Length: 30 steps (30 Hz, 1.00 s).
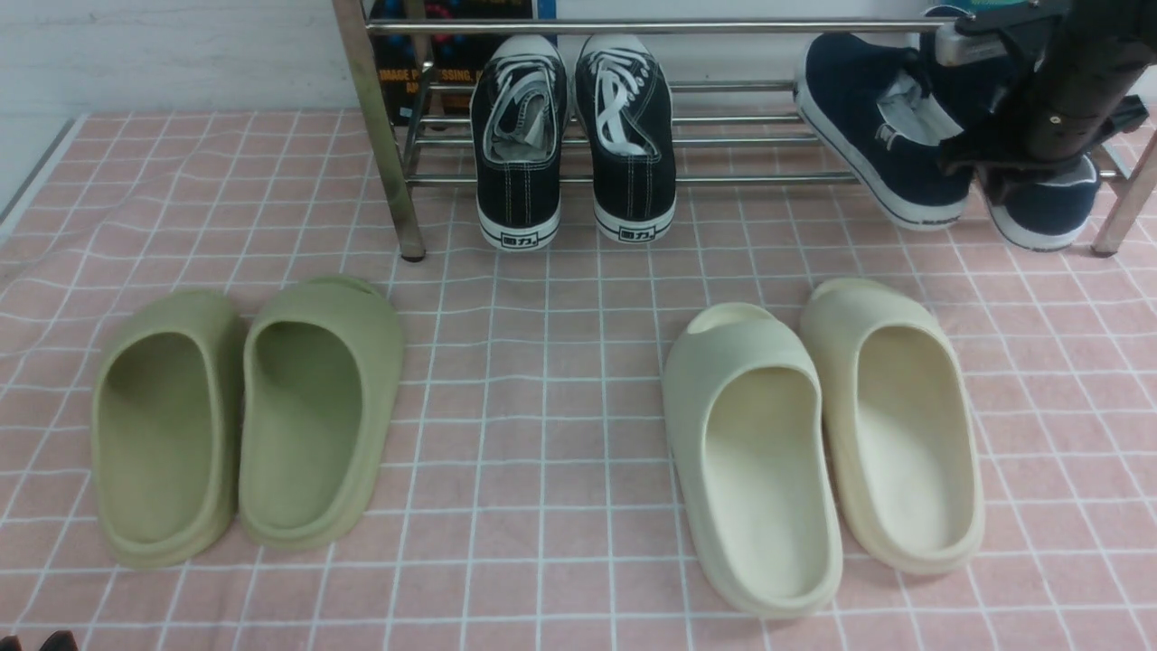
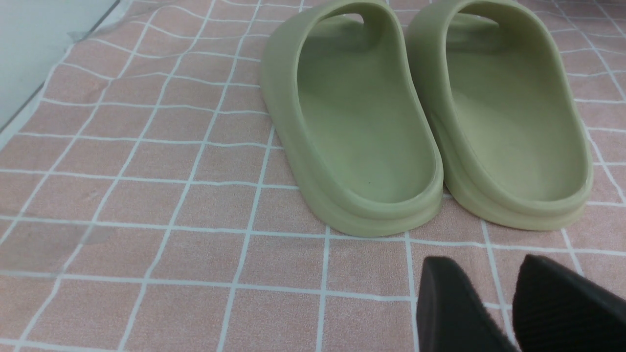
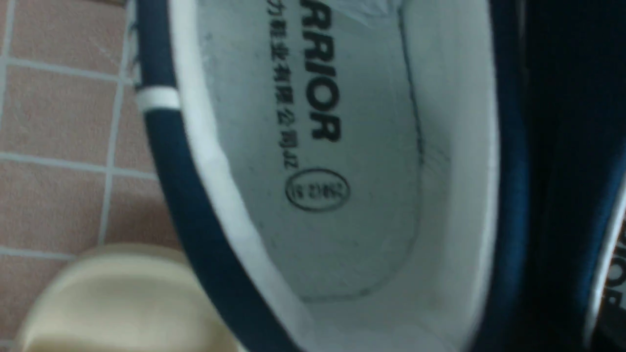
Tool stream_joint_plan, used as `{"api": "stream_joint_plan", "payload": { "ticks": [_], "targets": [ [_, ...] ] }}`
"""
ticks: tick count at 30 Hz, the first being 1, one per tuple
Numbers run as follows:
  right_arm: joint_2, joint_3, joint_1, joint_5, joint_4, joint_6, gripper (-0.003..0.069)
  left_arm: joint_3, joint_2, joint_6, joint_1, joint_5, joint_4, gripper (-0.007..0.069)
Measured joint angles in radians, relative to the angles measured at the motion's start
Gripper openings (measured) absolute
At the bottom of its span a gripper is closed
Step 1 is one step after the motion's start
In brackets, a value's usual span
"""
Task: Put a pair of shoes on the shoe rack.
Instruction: Use the right arm to put a shoe into the shoe rack
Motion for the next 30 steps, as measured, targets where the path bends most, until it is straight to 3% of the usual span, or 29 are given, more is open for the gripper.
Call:
{"api": "stream_joint_plan", "payload": {
  "ticks": [8,13,20,23,27,30],
  "targets": [
    [0.081,-0.136,-0.002,0.035,0.002,-0.022,0.0017,0.0,0.0,0.0,0.0,0.0,0.0,0.024],
    [0.081,-0.144,-0.002,0.012,0.003,-0.039,0.0059,0.0,0.0,0.0,0.0,0.0,0.0,0.024],
    [0.044,-0.152,-0.002,0.057,0.002,-0.049,0.0353,0.0,0.0,0.0,0.0,0.0,0.0,0.024],
    [0.015,-0.154,-0.002,0.126,0.009,-0.053,0.0437,0.0,0.0,0.0,0.0,0.0,0.0,0.024],
    [-0.014,-0.146,0.0,0.147,0.018,-0.072,0.0457,0.0,0.0,0.0,0.0,0.0,0.0,0.024],
    [-0.066,-0.105,0.0,0.158,0.032,-0.073,0.0419,0.0,0.0,0.0,0.0,0.0,0.0,0.024]
  ]
}}
